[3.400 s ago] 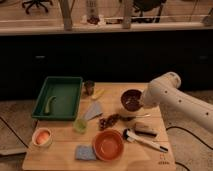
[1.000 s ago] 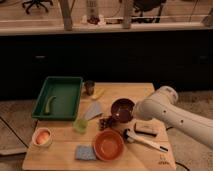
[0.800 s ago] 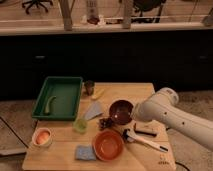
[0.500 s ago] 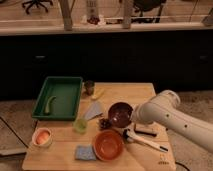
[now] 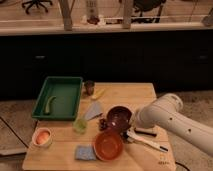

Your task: Stack bowls into tray

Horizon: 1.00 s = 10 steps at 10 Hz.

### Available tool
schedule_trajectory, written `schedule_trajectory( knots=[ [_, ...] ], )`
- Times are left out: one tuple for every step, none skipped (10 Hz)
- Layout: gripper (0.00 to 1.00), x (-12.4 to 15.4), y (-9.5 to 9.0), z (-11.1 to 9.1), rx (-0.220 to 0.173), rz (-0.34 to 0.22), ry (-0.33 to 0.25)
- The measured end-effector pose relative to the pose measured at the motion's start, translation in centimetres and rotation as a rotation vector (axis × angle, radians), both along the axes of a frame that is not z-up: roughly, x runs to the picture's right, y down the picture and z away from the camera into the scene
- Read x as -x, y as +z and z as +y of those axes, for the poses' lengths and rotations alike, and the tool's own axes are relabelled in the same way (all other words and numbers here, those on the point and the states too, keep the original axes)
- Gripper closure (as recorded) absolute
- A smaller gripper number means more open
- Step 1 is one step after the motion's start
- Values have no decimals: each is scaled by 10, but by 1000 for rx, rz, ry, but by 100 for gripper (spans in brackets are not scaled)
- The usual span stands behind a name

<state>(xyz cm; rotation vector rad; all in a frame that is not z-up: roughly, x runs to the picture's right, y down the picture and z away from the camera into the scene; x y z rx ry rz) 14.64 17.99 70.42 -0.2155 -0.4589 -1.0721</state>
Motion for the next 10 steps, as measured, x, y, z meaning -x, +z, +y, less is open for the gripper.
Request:
schedule_trajectory(
  knots=[
    [99,3,-1,1,1,-10,-9],
    [99,7,-3,3,2,-22,-19],
    [99,10,-3,6,4,-30,-25],
    [99,14,-4,10,6,-44,-35],
    [99,16,-5,13,7,-53,-40],
    [99,18,-6,15,8,-61,-46],
    [99,20,-8,18,9,-72,-55],
    [99,22,-9,19,9,-80,-62],
    [99,24,-10,21,8,-87,-68],
    [99,25,-10,22,9,-94,-74]
  ],
)
